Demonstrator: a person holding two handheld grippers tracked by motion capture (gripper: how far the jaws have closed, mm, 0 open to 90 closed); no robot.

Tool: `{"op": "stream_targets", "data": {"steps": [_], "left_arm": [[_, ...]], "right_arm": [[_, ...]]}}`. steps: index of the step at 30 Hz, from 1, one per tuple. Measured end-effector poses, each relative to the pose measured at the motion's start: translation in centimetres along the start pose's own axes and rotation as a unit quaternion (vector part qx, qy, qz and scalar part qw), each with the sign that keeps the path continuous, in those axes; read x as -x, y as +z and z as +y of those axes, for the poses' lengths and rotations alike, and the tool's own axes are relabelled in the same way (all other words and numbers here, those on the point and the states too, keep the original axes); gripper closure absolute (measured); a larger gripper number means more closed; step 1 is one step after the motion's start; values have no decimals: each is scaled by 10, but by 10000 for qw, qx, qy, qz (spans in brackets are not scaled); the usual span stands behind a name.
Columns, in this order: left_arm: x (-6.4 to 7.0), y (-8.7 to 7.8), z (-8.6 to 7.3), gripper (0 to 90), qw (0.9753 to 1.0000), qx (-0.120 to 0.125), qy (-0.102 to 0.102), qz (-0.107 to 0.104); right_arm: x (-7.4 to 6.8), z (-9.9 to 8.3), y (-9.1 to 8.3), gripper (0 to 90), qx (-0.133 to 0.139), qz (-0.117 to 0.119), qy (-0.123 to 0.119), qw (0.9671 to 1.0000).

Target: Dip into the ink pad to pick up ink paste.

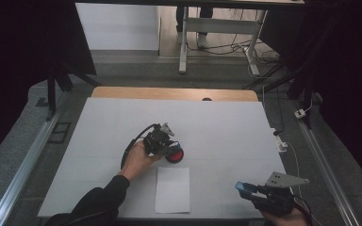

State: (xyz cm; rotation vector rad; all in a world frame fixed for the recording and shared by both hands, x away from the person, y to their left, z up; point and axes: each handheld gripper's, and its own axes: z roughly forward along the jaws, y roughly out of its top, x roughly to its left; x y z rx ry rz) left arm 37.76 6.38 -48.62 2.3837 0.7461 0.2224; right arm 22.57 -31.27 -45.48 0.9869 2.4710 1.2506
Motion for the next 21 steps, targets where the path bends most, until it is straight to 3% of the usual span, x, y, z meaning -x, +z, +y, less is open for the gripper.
{"op": "stream_targets", "data": {"steps": [6, 13, 18, 21], "left_arm": [[4, 0, 0, 709, 9999, -25, 57, 114], [-8, 0, -3, 709, 9989, 66, -417, -215], [5, 1, 2, 708, 9998, -85, -113, 151], [8, 1, 3, 708, 9996, -100, -49, 242]], "right_arm": [[0, 0, 0, 684, -7, 5, -9, 10000], [0, 0, 1, 684, -21, -5, 11, 10000], [0, 0, 1, 684, -42, -10, 10, 10000], [-1, 0, 1, 684, -46, -14, 0, 10000]]}}
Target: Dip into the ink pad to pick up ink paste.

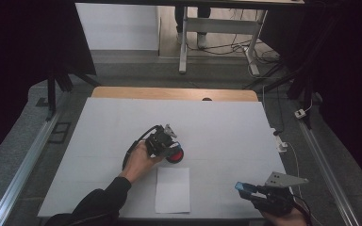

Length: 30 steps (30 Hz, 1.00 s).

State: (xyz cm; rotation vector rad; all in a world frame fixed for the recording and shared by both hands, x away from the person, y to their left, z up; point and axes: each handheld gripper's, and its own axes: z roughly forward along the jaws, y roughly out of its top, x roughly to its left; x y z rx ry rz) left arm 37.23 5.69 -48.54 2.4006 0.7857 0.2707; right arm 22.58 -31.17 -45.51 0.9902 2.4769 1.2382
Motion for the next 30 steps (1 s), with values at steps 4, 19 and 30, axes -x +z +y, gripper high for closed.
{"op": "stream_targets", "data": {"steps": [4, 19, 30], "left_arm": [[-2, 0, -2, 708, 9999, 81, -73, -59], [-15, -14, -2, 702, 9977, 372, -301, -474], [-15, -25, 2, 702, 9960, 479, -289, -697]], "right_arm": [[0, 0, 0, 684, -3, -1, -16, 10000], [1, 0, 0, 683, 55, 31, 8, 10000], [0, 0, 0, 683, 50, 30, 5, 10000]]}}
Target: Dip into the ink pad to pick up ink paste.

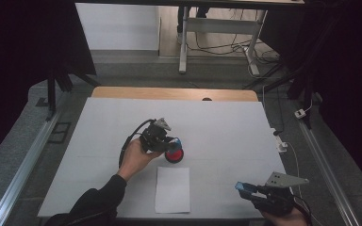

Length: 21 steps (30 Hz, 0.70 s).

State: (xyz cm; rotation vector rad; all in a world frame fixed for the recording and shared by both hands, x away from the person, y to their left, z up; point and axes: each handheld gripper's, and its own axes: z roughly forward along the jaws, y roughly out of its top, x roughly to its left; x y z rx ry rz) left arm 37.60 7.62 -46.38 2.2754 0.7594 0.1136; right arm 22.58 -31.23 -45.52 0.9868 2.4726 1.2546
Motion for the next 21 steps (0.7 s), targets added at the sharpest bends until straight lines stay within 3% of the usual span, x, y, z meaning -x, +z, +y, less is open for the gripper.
{"op": "stream_targets", "data": {"steps": [21], "left_arm": [[-1, 18, -5, 702, 9996, -286, -38, 49]], "right_arm": [[-1, 0, 0, 683, -45, -27, -57, 10000]]}}
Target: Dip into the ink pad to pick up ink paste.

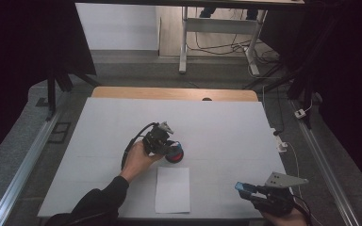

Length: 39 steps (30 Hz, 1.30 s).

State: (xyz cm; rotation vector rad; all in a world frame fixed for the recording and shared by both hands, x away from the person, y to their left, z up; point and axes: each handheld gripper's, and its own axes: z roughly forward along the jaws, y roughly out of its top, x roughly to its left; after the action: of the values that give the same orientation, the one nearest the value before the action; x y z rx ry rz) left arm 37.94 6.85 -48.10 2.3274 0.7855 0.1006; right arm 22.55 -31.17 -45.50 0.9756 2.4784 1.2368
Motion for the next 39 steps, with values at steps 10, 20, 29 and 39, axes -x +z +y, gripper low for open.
{"op": "stream_targets", "data": {"steps": [10, 20, 29, 39], "left_arm": [[-1, 5, -1, 703, 9999, -91, -87, 40], [11, 8, 1, 707, 9991, -175, 125, 355], [22, 10, 4, 707, 9966, -294, 342, 684], [5, 8, -2, 706, 9996, -112, -146, 197]], "right_arm": [[0, 0, 0, 682, -11, 13, -14, 10000], [-2, 1, 2, 682, -83, -44, -46, 9999], [-2, 1, 2, 683, -94, -52, -40, 9999], [-1, 1, 2, 683, -91, -45, -37, 9999]]}}
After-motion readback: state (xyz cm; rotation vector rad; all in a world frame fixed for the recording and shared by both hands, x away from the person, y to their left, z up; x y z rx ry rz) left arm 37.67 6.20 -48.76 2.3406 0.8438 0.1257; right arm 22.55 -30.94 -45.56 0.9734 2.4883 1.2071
